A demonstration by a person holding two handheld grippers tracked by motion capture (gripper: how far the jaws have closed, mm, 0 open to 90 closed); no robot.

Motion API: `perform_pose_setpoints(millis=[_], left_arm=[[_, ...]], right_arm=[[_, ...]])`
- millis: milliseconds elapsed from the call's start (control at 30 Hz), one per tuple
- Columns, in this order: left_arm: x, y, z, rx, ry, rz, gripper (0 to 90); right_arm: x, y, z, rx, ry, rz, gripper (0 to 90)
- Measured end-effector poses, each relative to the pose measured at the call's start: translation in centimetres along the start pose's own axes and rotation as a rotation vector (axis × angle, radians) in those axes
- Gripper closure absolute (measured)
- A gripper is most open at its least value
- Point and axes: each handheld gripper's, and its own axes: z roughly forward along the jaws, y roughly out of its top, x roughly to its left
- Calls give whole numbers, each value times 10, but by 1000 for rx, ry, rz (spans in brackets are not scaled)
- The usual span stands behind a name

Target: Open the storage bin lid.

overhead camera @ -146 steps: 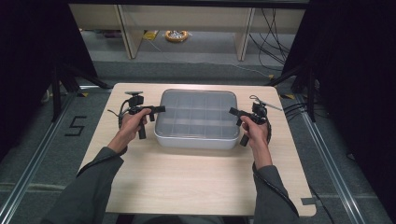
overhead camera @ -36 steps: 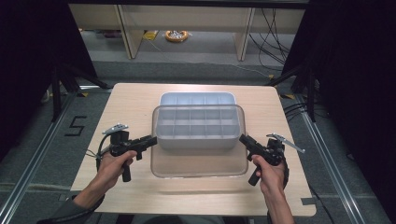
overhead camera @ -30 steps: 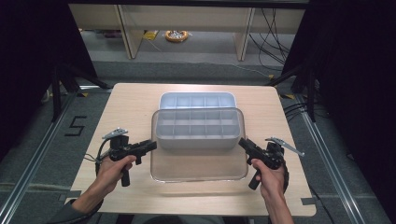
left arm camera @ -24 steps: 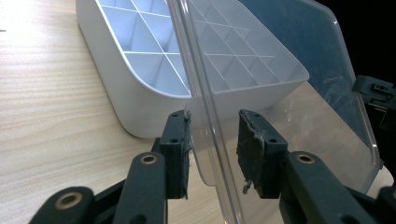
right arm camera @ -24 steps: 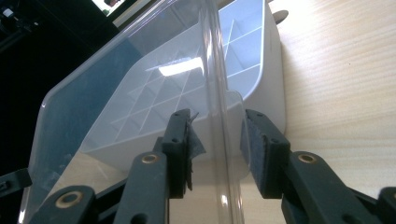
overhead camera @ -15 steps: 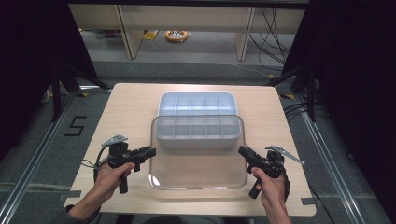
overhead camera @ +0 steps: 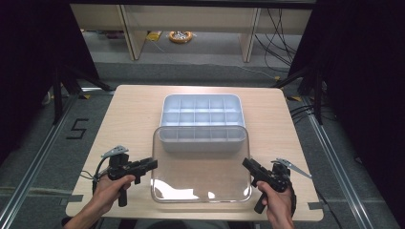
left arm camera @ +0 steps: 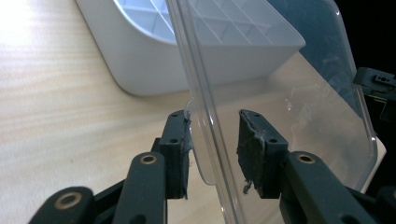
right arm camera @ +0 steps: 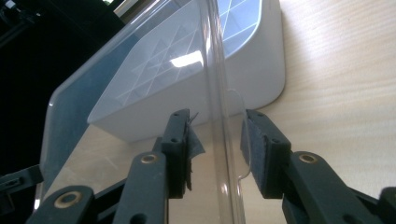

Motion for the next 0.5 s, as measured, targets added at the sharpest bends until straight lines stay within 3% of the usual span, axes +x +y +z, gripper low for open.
perform_pose_setpoints(millis=[67,267,300,367,433,467,500], left_arm=[[0,-4,0,12,-7,4,630],[0,-16,0,39,-5,7,629],[0,-17,0,40,-4,4,629],[1,-21,0,52,-3,-2,629],[1,-25,1,59,-6,-7,628],[1,-26,1,65,-5,-9,630],[1,-27,1,69,-6,-1,629]], right_arm=[[3,-3,-4,12,-21,13,634],[0,-11,-9,16,-24,-5,634],[2,-12,-10,23,-17,25,632],[0,-15,-10,21,-13,8,632],[1,-17,-11,31,-17,37,632],[-1,-18,-12,34,-32,4,632],[-1,-19,-13,35,-31,18,632]])
